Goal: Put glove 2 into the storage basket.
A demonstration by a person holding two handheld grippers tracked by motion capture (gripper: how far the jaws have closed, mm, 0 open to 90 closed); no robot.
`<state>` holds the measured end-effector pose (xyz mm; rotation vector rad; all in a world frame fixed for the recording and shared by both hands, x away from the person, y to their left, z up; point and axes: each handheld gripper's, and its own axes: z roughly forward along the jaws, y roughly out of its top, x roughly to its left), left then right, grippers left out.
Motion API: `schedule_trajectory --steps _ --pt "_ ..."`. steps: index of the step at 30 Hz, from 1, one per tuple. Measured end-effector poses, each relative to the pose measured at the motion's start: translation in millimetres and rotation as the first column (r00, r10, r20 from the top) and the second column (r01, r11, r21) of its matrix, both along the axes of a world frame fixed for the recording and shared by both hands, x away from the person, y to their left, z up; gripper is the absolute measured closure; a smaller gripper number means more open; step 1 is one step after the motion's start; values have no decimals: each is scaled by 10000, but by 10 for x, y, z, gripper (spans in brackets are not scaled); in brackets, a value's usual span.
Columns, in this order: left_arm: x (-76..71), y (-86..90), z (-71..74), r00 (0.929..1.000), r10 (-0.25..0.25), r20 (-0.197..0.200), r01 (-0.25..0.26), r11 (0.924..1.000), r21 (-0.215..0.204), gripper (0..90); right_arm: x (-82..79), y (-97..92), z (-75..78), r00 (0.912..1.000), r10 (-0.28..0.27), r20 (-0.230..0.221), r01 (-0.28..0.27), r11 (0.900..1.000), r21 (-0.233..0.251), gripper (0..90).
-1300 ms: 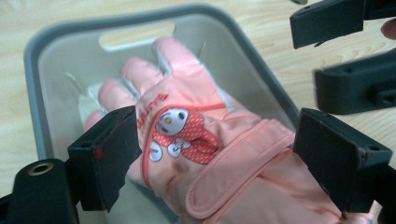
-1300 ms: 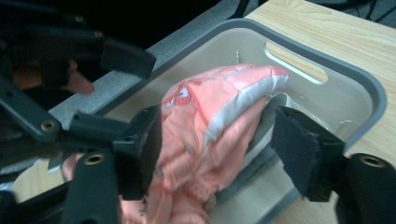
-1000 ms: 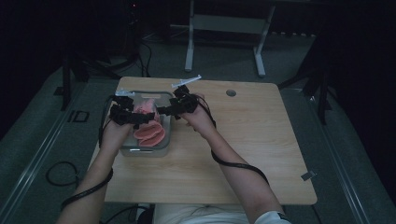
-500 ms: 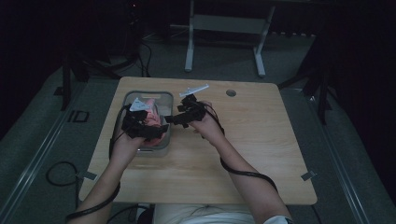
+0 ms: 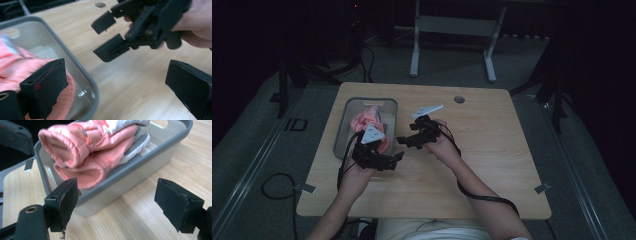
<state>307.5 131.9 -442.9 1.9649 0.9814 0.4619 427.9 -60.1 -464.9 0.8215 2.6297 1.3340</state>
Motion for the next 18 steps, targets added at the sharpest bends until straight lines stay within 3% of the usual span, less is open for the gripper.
schedule_trajectory --steps 2,10,18 --pt "-42 -36 -22 9999 -106 56 105 9998 197 33 -33 -34 -38 10000 -17 7 17 10000 0 182" --pt "-215 -148 -86 9986 -533 66 534 9985 -149 32 -119 -154 -195 9999 33 132 -31 9998 -207 169" --pt "-331 -337 -321 9965 -828 -100 832 9957 399 33 -194 -213 -346 9998 170 67 -167 9990 -416 159"
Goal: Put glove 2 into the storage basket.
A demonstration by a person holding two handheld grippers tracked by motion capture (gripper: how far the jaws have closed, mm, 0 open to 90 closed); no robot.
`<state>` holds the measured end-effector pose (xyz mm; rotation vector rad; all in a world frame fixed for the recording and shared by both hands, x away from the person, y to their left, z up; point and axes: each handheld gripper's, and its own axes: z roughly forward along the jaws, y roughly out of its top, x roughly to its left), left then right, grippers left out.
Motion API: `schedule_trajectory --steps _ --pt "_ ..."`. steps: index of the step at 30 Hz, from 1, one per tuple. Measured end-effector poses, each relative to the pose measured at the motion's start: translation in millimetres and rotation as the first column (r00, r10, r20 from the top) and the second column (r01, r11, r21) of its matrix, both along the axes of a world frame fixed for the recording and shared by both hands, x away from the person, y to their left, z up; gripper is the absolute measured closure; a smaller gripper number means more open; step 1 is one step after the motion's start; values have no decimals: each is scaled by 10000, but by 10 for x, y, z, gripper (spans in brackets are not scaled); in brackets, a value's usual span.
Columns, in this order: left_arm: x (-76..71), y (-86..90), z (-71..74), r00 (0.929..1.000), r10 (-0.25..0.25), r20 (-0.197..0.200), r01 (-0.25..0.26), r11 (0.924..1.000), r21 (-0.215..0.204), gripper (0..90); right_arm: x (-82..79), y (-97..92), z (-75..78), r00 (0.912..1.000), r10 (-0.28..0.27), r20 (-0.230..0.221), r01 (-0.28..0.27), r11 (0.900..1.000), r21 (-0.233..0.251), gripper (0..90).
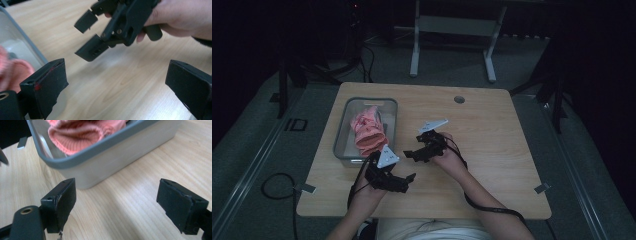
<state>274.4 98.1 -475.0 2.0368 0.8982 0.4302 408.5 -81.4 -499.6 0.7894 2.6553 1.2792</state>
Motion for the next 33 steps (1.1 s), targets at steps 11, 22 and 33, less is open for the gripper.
schedule_trajectory --steps 11,22,33 --pt "-46 -138 -371 9988 -292 -389 310 9984 468 32 -111 -87 -296 9998 121 -165 -123 9998 -126 155" --pt "-22 -145 -573 9979 -438 -468 459 9979 448 32 -159 -138 -445 9999 141 -48 -141 9998 -110 154" --pt "-1 -127 -775 9965 -375 -743 419 9975 577 32 -190 -220 -610 9997 10 248 -7 9999 -110 144"
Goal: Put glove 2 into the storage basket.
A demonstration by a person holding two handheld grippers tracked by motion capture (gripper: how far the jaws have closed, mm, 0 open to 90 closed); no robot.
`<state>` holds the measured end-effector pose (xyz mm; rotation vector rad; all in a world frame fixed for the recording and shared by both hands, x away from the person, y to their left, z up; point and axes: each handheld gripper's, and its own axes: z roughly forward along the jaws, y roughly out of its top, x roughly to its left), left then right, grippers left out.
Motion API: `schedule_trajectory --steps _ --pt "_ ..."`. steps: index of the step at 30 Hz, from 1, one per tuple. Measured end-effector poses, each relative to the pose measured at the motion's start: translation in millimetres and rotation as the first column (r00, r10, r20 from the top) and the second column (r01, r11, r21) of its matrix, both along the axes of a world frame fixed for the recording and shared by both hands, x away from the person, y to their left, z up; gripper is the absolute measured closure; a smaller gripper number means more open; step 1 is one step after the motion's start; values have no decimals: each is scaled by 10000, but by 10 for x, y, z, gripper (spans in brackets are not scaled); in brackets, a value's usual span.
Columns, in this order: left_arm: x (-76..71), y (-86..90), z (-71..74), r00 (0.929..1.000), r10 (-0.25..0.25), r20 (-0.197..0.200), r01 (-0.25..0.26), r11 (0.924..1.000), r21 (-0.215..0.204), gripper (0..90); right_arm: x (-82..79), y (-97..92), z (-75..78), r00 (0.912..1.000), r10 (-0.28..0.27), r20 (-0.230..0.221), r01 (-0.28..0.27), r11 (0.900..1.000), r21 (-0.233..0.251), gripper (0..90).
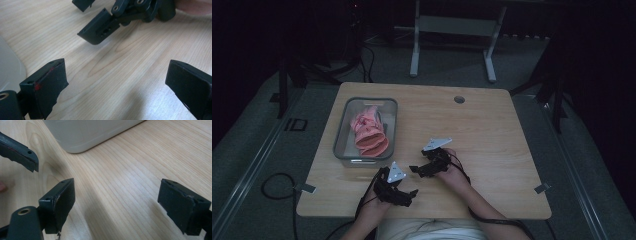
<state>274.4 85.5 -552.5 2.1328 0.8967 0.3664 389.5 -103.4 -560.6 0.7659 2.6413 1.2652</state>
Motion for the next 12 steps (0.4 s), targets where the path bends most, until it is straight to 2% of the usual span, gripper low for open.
schedule_trajectory --steps 3,10,12 --pt "-2 -11 -22 10000 -47 -31 47 9999 161 32 -7 -16 -2 9999 0 146 -1 10000 32 144" --pt "-12 -9 -25 10000 -6 53 6 9999 119 32 -9 -21 -13 9998 -54 201 53 10000 18 144" --pt "-12 -1 -26 10000 45 62 -45 10000 -15 32 -9 -21 -17 9997 -85 220 84 10000 25 144"
